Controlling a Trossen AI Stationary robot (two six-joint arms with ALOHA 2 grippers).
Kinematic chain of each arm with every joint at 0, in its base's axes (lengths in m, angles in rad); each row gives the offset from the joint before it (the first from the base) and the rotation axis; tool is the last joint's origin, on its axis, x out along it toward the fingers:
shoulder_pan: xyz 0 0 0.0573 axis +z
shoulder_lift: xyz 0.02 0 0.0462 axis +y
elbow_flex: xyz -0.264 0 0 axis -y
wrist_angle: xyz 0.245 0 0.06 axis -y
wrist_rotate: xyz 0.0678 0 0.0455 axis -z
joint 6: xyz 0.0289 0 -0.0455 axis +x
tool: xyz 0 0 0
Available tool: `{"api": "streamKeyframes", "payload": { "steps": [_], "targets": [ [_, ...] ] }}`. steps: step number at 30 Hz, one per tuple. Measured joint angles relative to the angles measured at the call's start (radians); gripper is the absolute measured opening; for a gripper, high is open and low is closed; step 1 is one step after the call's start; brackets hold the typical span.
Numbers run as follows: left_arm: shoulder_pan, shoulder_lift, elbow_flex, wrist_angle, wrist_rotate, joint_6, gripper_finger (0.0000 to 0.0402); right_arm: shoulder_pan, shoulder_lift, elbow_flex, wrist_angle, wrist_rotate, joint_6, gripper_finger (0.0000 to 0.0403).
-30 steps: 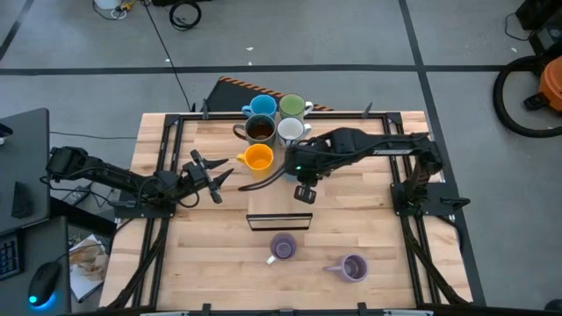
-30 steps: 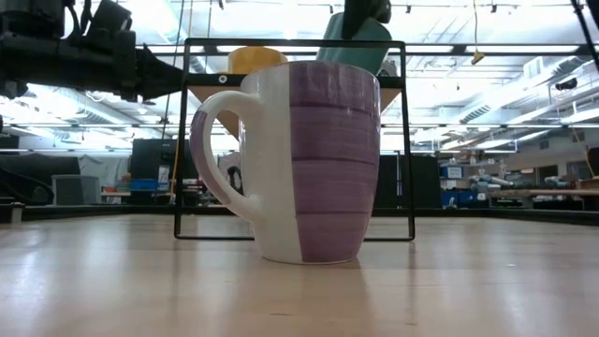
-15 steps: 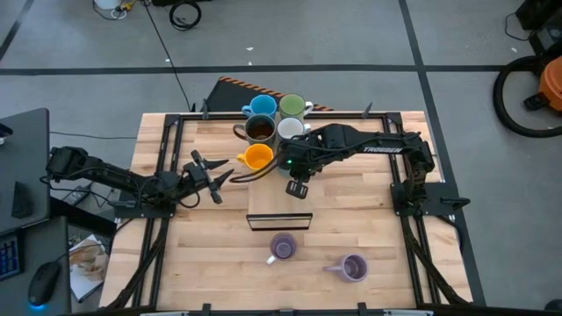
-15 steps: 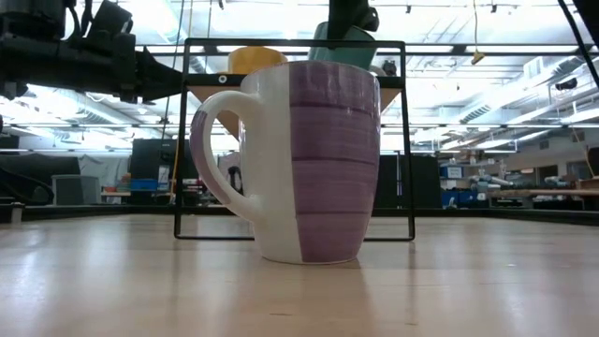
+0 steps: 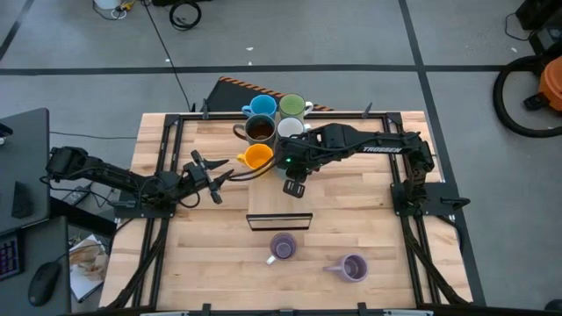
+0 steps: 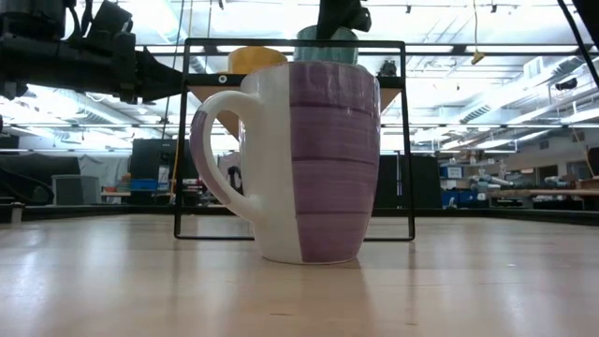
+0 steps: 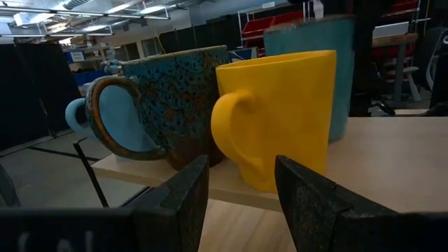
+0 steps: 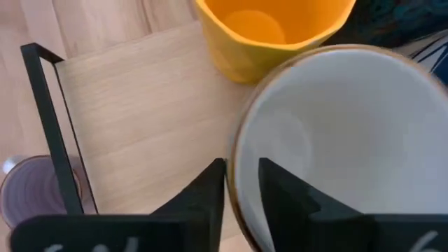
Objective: Place coffee mugs
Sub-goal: Put the light blue mug on the shelf
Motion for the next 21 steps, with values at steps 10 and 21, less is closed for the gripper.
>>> {"api": "streamKeyframes", "payload": {
  "steps": [10,21],
  "targets": [
    [0.000,0.000,0.000,0.000,0.000,-0.001,0.0172,-0.002,0.000,-0.001,0.036,0.011,0.020,0.0165],
    [0.000,0.000,0.000,0.000,0.000,-0.001,0.0172,-0.011,0.000,-0.001,0.116,0.037,0.012,0.0168]
  ]
}}
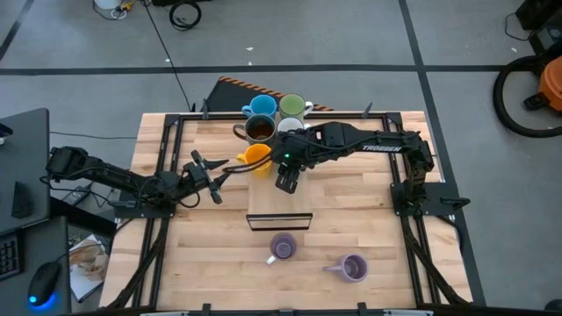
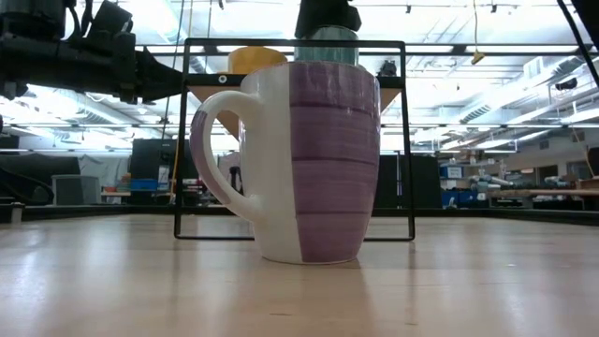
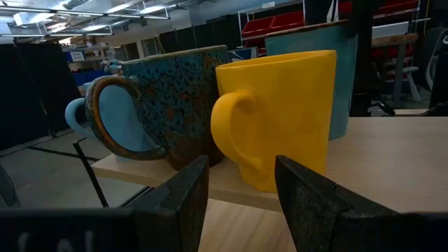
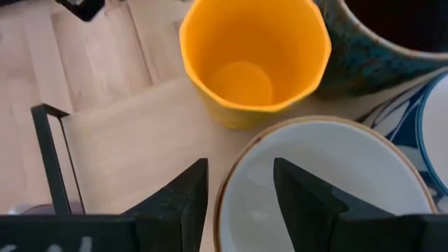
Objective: Place coffee mugs
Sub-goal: Put the light blue mug on the shelf
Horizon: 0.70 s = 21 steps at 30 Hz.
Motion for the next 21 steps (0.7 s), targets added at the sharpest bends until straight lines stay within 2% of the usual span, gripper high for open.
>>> {"api": "streamKeyframes", "payload": {
  "steps": [8,14,21],
  "targets": [
    [0.000,0.000,0.000,-0.005,0.000,0.000,0.0172,-0.005,-0.018,0.000,0.009,0.000,-0.034,0.0170],
    [0.000,0.000,0.000,-0.005,0.000,-0.001,0.0172,0.002,-0.083,0.000,0.015,0.004,-0.181,0.0170],
    [0.000,0.000,0.000,-0.011,0.000,-0.014,0.0172,0.006,-0.163,0.000,-0.121,0.039,-0.286,0.0169]
  ]
}}
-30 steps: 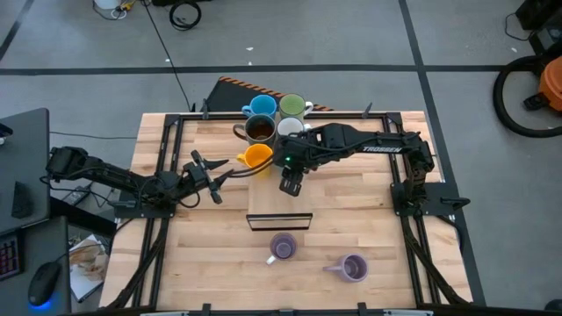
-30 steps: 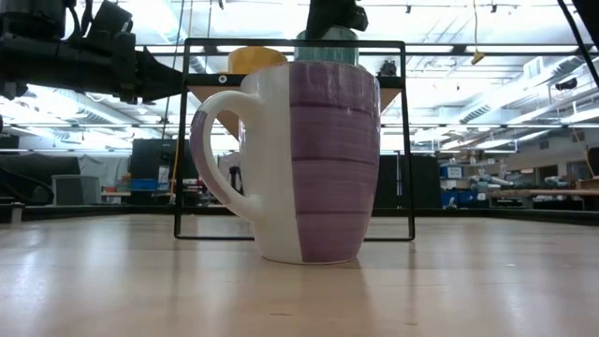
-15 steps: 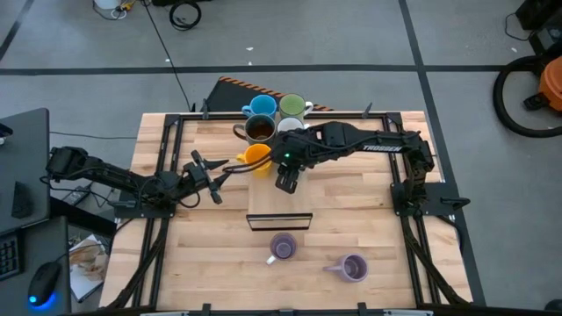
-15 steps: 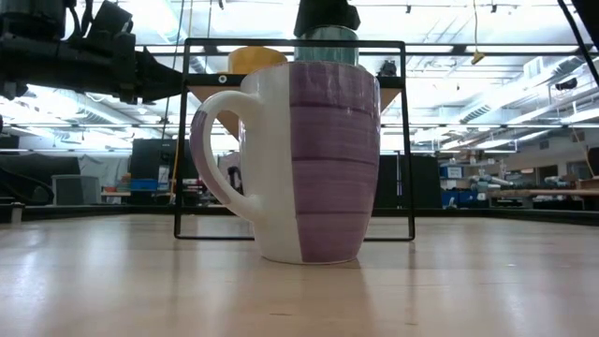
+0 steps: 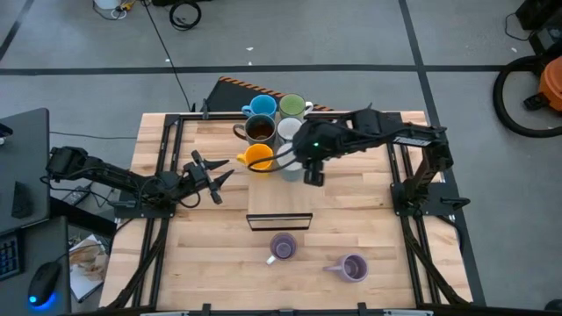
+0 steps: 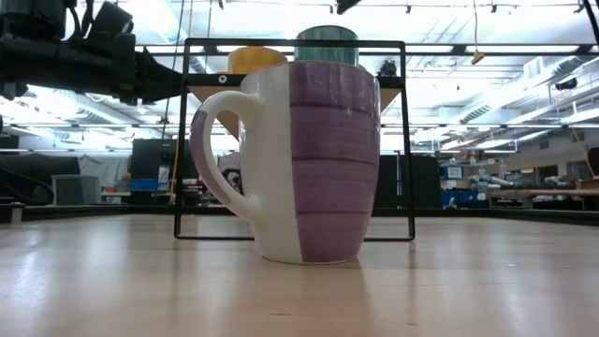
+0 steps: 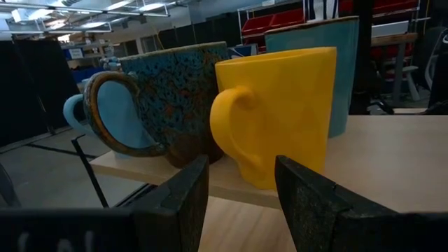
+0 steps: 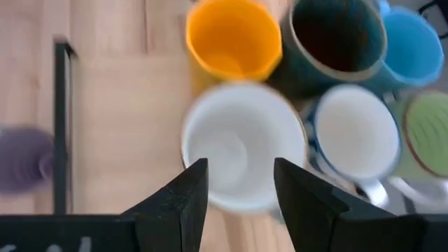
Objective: Place coffee mugs
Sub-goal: Put the light blue mug on the shelf
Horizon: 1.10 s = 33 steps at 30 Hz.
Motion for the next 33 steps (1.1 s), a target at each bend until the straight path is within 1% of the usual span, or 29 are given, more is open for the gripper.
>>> {"api": "streamKeyframes", "payload": {
  "steps": [5,9,12,15,18,21,24,27,33],
  "targets": [
    [0.000,0.000,0.000,-0.016,0.000,-0.014,0.0172,-0.014,-0.029,0.000,-0.101,0.013,-0.030,0.0170],
    [0.000,0.000,0.000,-0.018,0.000,-0.018,0.0172,-0.036,-0.033,-0.003,-0.178,0.014,-0.060,0.0179],
    [0.000,0.000,0.000,-0.018,0.000,-0.019,0.0172,-0.061,-0.034,-0.028,-0.185,0.031,-0.101,0.0191],
    [0.000,0.000,0.000,-0.019,0.000,-0.019,0.0172,-0.096,-0.034,-0.072,-0.163,0.025,-0.159,0.0205],
    [0.000,0.000,0.000,-0.019,0.000,-0.020,0.0172,-0.136,-0.033,-0.121,-0.140,-0.018,-0.213,0.0216],
    [0.000,0.000,0.000,-0.025,0.000,-0.021,0.0172,-0.172,-0.034,-0.168,-0.104,-0.096,-0.264,0.0220],
    [0.000,0.000,0.000,-0.025,0.000,-0.021,0.0172,-0.201,-0.033,-0.198,-0.062,-0.163,-0.301,0.0217],
    [0.000,0.000,0.000,-0.025,0.000,-0.021,0.0172,-0.225,-0.033,-0.223,-0.029,-0.208,-0.346,0.0211],
    [0.000,0.000,0.000,-0.032,0.000,-0.021,0.0172,-0.254,-0.033,-0.234,0.005,-0.296,-0.373,0.0206]
  ]
}}
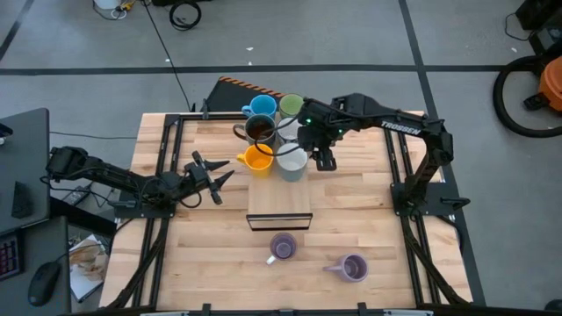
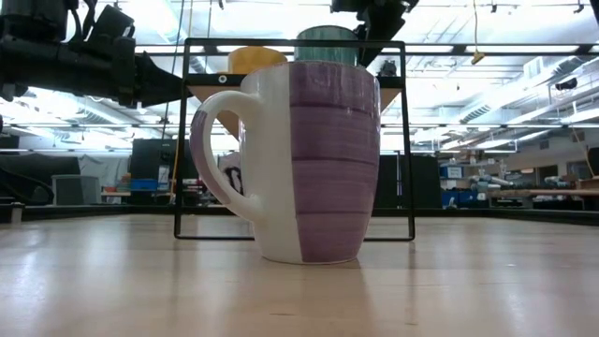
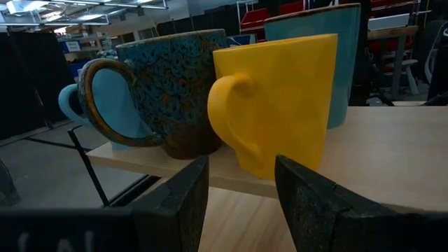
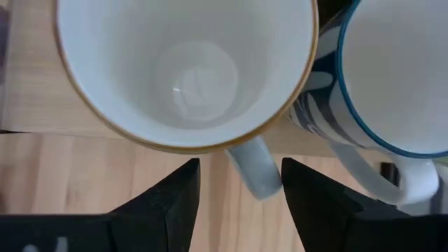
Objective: Place coffee mugs
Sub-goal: Put the light blue mug on the shelf
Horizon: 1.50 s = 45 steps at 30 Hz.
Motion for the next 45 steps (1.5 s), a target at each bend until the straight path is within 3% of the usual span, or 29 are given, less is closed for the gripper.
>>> {"api": "streamKeyframes", "payload": {
  "steps": [6,15,23,27,45],
  "targets": [
    [0.000,0.000,0.000,-0.008,0.000,0.000,0.0172,0.008,0.000,0.000,-0.018,-0.066,0.055,0.0206],
    [0.000,0.000,0.000,-0.008,0.000,-0.012,0.0172,0.077,0.000,0.000,-0.020,-0.068,0.212,0.0206],
    [0.000,0.000,0.000,-0.007,0.000,-0.017,0.0172,0.137,0.000,0.000,0.005,0.076,0.397,0.0206],
    [0.000,0.000,0.000,-0.006,0.000,-0.017,0.0172,0.145,0.000,0.000,0.005,0.095,0.454,0.0203],
    [0.000,0.000,0.000,-0.006,0.000,-0.018,0.0172,0.145,0.000,0.000,0.005,0.097,0.528,0.0095]
  ]
}}
